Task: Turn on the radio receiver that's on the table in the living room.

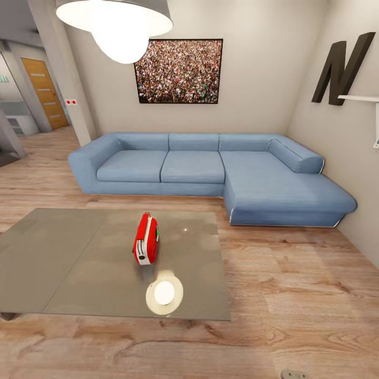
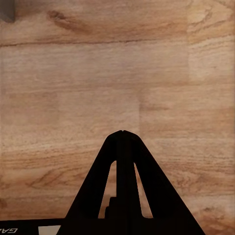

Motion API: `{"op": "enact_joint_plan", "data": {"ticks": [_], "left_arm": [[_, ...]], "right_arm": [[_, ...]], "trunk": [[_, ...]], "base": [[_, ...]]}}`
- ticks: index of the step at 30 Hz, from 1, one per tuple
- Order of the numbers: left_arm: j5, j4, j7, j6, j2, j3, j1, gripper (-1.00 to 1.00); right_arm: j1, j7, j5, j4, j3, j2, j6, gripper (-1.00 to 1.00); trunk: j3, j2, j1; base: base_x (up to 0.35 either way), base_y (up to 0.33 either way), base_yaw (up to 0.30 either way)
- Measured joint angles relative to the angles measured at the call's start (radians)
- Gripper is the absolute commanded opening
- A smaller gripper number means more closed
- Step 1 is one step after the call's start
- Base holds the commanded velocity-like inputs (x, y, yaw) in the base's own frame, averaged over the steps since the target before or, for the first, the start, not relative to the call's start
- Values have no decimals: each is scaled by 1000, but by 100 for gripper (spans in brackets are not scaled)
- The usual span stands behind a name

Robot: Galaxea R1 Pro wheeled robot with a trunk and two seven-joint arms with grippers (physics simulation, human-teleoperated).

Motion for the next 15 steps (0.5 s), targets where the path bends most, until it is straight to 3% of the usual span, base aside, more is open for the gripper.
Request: {"op": "enact_joint_plan", "data": {"ticks": [15], "left_arm": [[0,0,0,0,-1,0,0,100]], "right_arm": [[0,0,0,0,0,0,0,-100]], "trunk": [[0,0,0]], "base": [[0,0,0]]}}
